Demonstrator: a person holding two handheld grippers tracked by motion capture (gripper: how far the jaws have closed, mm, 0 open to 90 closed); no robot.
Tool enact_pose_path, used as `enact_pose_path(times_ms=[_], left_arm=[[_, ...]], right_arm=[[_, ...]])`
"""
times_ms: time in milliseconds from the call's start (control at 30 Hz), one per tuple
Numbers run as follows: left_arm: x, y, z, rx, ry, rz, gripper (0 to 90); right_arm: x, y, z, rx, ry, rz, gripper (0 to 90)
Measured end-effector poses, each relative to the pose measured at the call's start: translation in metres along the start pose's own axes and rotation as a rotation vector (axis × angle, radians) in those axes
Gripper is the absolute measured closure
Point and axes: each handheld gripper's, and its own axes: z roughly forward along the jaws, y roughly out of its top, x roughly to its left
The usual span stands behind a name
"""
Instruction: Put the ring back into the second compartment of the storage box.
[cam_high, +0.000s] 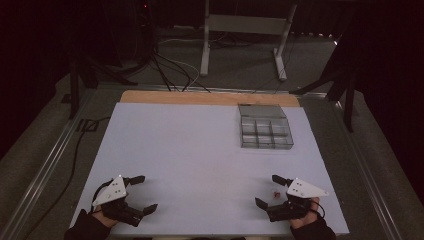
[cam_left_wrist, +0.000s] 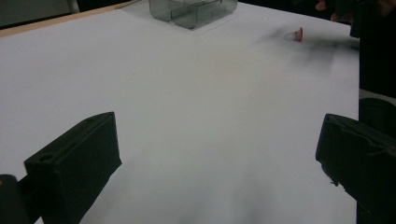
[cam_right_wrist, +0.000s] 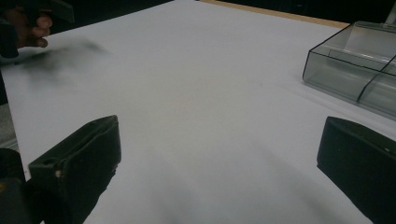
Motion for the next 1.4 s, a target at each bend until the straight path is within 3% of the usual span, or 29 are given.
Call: enact_pose_path(times_ms=[500,667,1033,1400], left_arm=[[0.001,0.001,0.001,-0.007,-0.009,0.003,0.2],[0.000,0.001,0.001,-0.006,-0.004,0.007,0.2],[0.000,0.001,0.001,-0.008,-0.010,0.004,0.2],[0.001,0.001,0.001,-0.008,-0.015,-0.004,0.2]], right_arm=[[0.001,0.002,-0.003,0.001,0.028,-0.007,0.0],[0.004,0.006,-0.006,-0.020,0.038,-0.009,0.0],[0.005,0.018,-0.017,-0.088,-0.021,-0.021,0.0],[0.001,0.024,-0.019,-0.095,-0.077,0.000,0.0]])
